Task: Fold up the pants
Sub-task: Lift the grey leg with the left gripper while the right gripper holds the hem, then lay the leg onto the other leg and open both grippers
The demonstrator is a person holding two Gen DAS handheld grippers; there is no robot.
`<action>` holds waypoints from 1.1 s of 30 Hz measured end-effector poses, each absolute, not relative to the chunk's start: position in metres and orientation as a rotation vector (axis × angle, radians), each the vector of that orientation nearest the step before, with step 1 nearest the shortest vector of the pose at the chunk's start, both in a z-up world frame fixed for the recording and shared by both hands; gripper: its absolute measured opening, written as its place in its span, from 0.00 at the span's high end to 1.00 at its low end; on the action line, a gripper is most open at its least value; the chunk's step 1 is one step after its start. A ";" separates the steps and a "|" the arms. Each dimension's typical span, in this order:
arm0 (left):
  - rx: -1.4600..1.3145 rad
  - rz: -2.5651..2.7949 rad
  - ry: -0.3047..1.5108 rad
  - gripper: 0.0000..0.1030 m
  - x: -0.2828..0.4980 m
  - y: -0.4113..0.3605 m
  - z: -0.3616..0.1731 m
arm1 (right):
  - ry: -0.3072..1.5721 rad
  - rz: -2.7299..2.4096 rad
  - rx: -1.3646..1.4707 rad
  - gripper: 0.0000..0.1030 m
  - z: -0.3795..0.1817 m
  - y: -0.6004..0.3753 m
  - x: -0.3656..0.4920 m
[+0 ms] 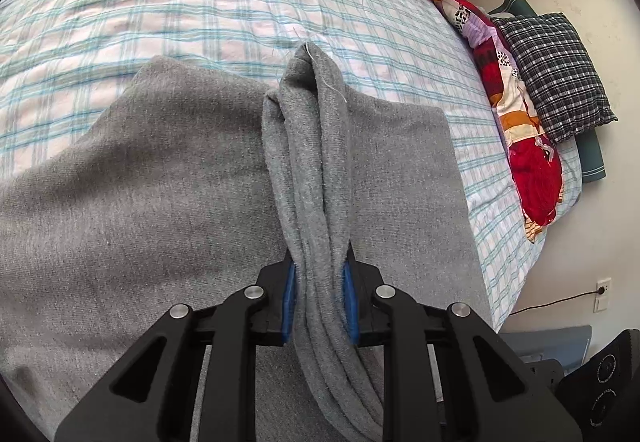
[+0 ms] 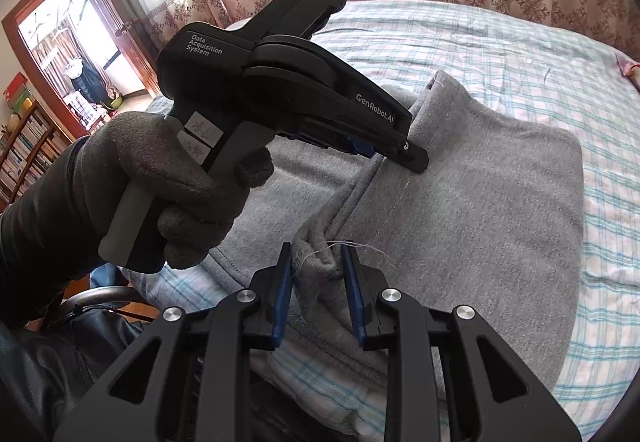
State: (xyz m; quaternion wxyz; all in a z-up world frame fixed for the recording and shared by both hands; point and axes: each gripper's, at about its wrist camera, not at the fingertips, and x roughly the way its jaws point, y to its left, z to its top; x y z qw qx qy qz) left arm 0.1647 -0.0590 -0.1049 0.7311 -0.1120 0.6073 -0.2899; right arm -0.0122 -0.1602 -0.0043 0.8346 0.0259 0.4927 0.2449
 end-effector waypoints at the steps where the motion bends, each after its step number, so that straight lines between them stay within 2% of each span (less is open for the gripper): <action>1: -0.246 -0.635 1.340 0.80 0.164 -0.058 -0.109 | 1.059 0.516 0.065 0.70 -0.007 -0.162 -0.011; 3: -0.243 -0.628 1.343 0.80 0.161 -0.056 -0.115 | 1.072 0.510 0.102 0.54 -0.005 -0.171 -0.011; 10: -0.197 -0.606 1.308 0.73 0.152 -0.054 -0.118 | 0.980 0.357 0.233 0.53 0.024 -0.253 -0.031; 13: -0.126 -0.568 1.289 0.63 0.148 -0.055 -0.112 | 0.971 0.243 0.276 0.53 0.024 -0.288 -0.038; 15: -0.062 -0.523 1.269 0.51 0.145 -0.056 -0.105 | 0.982 0.219 0.332 0.53 0.018 -0.305 -0.040; 17: 0.014 -0.477 1.233 0.47 0.140 -0.057 -0.096 | 0.997 0.218 0.365 0.53 0.010 -0.309 -0.042; 26: 0.072 -0.530 1.106 0.46 0.113 -0.078 -0.048 | 1.147 0.215 0.202 0.52 -0.033 -0.278 -0.045; 33: 0.044 -0.611 1.128 0.46 0.114 -0.114 -0.059 | 1.181 0.220 0.150 0.52 -0.038 -0.274 -0.047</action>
